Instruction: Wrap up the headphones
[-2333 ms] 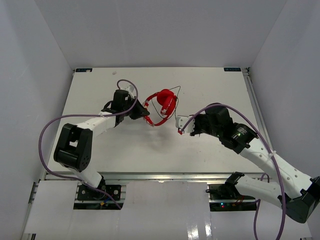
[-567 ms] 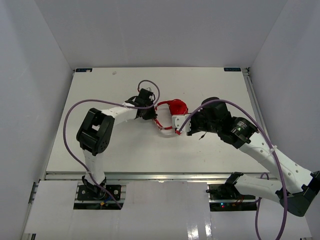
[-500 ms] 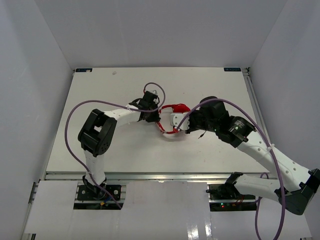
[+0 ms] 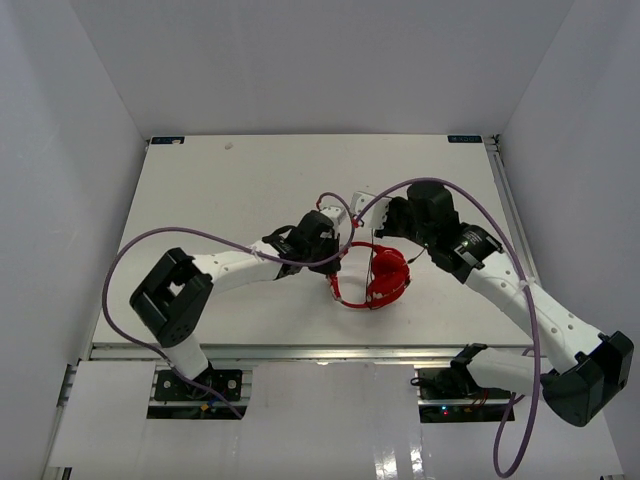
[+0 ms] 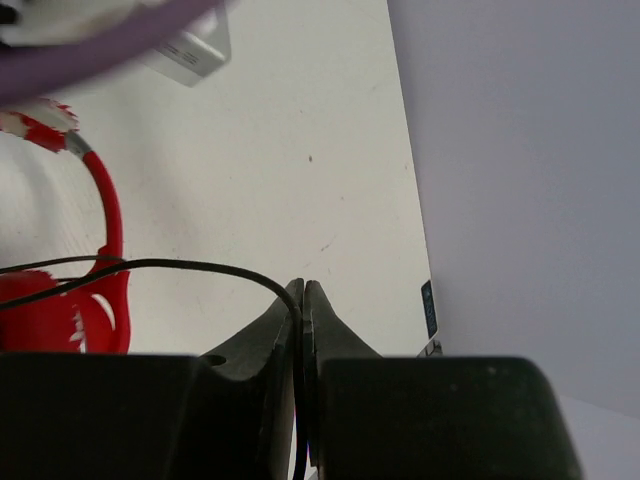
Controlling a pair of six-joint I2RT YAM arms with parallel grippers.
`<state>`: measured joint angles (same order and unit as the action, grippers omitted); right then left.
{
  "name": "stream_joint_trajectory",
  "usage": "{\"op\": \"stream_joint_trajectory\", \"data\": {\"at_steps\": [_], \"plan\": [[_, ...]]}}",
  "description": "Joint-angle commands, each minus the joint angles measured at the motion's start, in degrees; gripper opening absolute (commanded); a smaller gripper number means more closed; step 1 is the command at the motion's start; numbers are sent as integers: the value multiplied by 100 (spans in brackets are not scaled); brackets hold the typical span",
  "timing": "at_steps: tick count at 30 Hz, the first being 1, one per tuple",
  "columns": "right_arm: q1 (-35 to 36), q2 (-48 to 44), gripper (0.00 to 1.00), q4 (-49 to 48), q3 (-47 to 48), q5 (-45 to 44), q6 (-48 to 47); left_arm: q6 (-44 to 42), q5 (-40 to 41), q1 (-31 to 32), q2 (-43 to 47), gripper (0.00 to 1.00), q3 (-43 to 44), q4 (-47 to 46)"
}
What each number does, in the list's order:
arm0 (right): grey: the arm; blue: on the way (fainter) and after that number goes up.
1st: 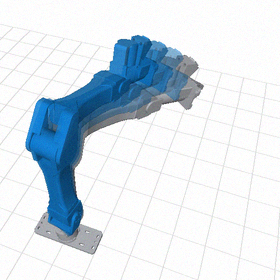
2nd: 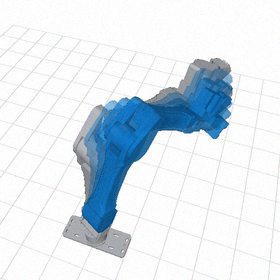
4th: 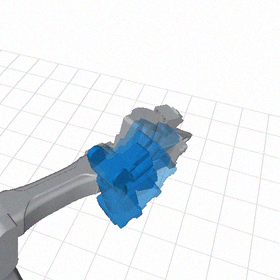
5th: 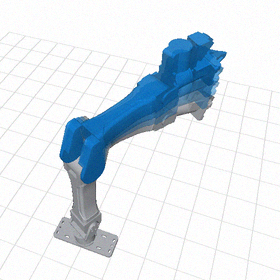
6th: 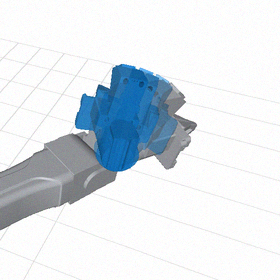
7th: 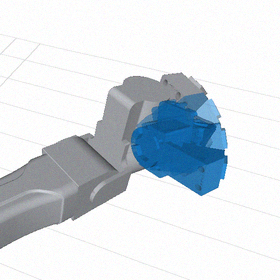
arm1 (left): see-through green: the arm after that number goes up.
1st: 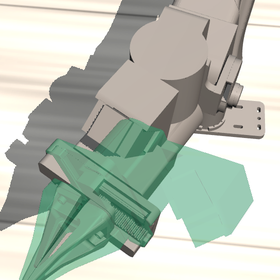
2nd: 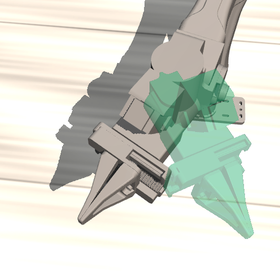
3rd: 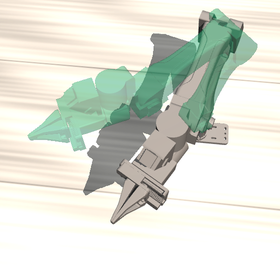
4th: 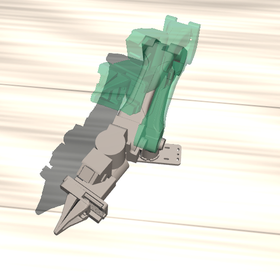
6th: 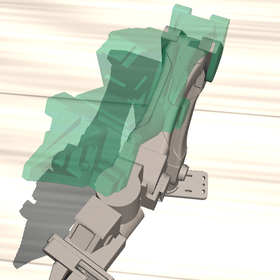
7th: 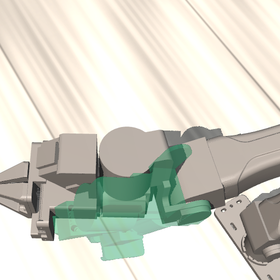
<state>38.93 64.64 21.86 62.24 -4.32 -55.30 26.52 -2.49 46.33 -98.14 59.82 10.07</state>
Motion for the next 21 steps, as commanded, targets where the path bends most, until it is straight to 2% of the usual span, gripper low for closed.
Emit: {"op": "stream_joint_trajectory", "data": {"at_steps": [1, 7, 14, 21], "plan": [[-409, 35, 8, -590, -202, 161, 438, -92, -334, 305, 856, 0, -176, -761], [-1028, 243, 8, -585, -368, 839, 919, -116, -386, 539, 1584, 0, -525, -912], [-1912, 498, 8, -159, -246, 2474, 1422, 19, -8, 545, 2374, 0, -545, -726], [-2337, 549, 8, 28, -299, 3994, 1670, 47, 467, 544, 2633, 0, -210, -375]]}}
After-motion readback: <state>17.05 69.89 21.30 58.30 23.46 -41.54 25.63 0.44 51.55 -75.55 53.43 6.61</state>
